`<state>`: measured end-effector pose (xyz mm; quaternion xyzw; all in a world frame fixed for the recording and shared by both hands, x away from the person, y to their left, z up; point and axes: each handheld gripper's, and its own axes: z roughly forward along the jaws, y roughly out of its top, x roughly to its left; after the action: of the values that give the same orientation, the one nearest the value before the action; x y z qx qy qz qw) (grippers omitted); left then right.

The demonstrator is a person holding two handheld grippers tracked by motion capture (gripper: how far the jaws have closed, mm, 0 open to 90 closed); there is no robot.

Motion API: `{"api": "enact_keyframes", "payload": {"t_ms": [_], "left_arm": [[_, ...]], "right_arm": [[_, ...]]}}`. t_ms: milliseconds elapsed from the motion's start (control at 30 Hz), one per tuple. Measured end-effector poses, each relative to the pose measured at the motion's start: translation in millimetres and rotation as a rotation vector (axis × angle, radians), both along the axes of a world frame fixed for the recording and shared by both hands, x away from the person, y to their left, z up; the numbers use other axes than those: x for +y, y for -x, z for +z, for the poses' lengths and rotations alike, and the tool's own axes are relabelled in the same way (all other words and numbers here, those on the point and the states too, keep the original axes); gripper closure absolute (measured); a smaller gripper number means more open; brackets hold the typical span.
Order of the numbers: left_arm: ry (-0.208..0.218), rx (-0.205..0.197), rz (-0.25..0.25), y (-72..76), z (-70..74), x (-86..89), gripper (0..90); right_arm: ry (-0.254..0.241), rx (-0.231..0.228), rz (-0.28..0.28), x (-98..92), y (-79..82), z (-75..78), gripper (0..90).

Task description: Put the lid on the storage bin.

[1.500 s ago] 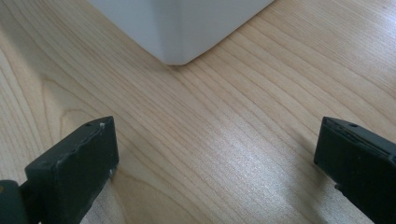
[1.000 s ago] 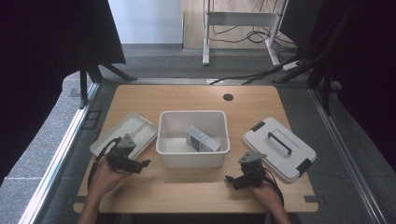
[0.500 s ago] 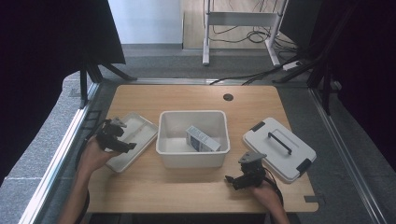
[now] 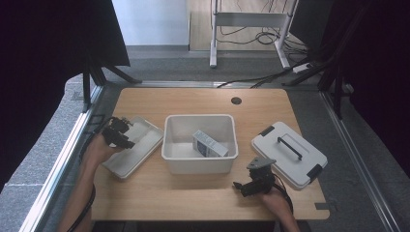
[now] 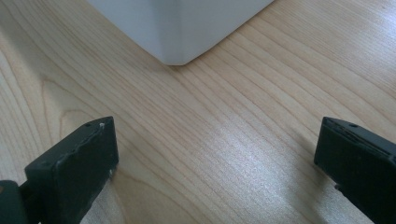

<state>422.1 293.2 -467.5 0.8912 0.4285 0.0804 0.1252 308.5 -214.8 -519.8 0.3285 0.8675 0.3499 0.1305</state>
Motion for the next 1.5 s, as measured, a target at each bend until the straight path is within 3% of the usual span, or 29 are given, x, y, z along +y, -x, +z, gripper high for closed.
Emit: {"api": "enact_keyframes", "payload": {"t_ms": [133, 300, 467, 633, 900, 1233, 1500], "left_arm": [[-0.009, 0.041, 0.001, -3.6, -8.7, -2.1, 70.5], [-0.014, 0.053, -0.011, -3.3, -13.4, -4.5, 85.3], [-0.019, 0.045, -0.005, -3.1, -12.9, -4.6, 88.4], [-0.014, 0.035, -0.038, -1.9, -4.7, -2.7, 88.9], [-0.011, 0.011, -0.156, 6.9, 27.8, 5.2, 88.9], [-0.022, -0.023, -0.266, 22.0, 63.6, 19.8, 88.9], [0.015, -0.052, -0.356, 33.4, 92.7, 27.1, 88.9]], "right_arm": [[0.000, 0.000, 0.000, 0.0, 0.0, 0.0, 0.0], [0.000, 0.000, 0.000, 0.0, 0.0, 0.0, 0.0], [-0.001, 0.001, -0.001, 0.1, 0.1, 0.1, 0.0], [0.000, 0.000, 0.000, 0.0, 0.0, 0.0, 0.0], [0.000, 0.000, 0.000, 0.0, 0.0, 0.0, 0.0], [0.002, 0.000, 0.000, -0.1, 0.0, 0.1, 0.0], [0.001, 0.000, -0.002, 0.1, 0.1, 0.1, 0.0]]}}
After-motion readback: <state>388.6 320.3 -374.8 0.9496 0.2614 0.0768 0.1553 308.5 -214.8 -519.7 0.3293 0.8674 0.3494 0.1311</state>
